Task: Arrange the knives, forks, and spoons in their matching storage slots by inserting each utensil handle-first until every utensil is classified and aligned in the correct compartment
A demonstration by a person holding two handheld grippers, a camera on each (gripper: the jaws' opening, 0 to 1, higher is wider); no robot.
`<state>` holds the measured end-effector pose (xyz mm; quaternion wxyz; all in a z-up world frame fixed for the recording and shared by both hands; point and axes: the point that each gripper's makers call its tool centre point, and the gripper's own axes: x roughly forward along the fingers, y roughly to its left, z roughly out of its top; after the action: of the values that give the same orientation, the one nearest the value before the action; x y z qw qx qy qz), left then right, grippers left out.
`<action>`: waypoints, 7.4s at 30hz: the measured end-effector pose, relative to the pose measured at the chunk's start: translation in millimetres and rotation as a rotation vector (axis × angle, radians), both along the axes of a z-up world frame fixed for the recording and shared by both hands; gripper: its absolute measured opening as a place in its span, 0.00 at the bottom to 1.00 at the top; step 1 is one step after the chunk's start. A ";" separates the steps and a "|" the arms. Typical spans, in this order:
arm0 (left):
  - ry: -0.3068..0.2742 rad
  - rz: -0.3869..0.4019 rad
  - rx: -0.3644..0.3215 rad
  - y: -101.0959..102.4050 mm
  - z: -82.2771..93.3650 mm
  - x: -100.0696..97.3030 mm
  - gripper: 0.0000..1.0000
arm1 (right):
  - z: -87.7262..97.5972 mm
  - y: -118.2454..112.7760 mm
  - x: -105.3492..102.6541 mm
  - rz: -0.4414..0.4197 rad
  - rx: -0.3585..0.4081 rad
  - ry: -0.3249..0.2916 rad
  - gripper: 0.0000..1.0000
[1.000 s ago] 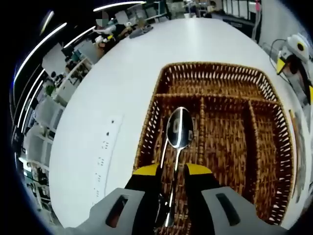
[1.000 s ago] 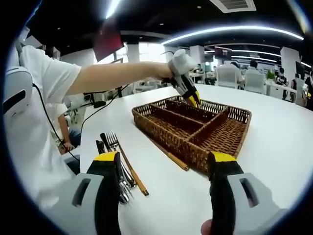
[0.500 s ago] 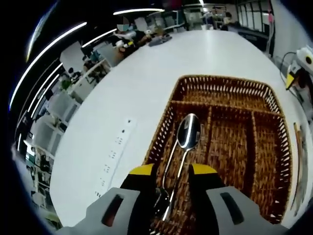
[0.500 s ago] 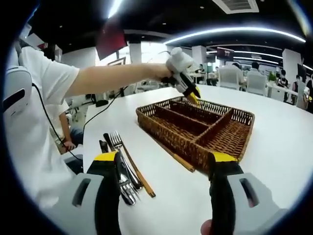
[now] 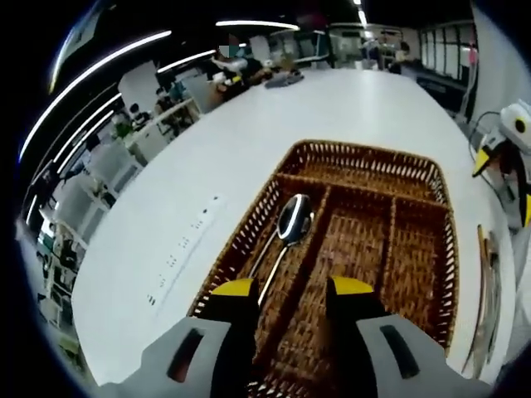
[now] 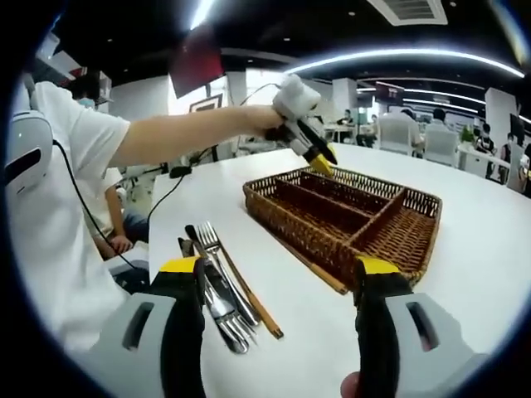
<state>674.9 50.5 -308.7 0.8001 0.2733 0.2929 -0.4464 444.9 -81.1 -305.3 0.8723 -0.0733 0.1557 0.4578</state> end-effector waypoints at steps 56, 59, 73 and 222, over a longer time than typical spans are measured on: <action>-0.092 0.148 -0.320 50.6 17.6 -148.8 0.50 | -14.6 11.2 -41.8 0.040 -0.031 -0.003 0.74; -0.095 0.150 -0.329 51.4 16.8 -154.0 0.50 | -15.0 11.7 -42.3 0.045 -0.035 -0.002 0.74; -0.120 0.132 -0.341 51.5 7.5 -198.4 0.52 | -16.5 9.6 -44.2 0.060 -0.058 -0.001 0.72; -0.074 0.252 -0.493 60.8 -38.8 -278.2 0.63 | -85.5 123.6 -20.7 0.532 -0.588 0.118 0.04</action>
<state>396.7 111.3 -347.5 0.9018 0.0482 0.1777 -0.3910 424.2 42.4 -390.9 0.6547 -0.3313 0.3055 0.6069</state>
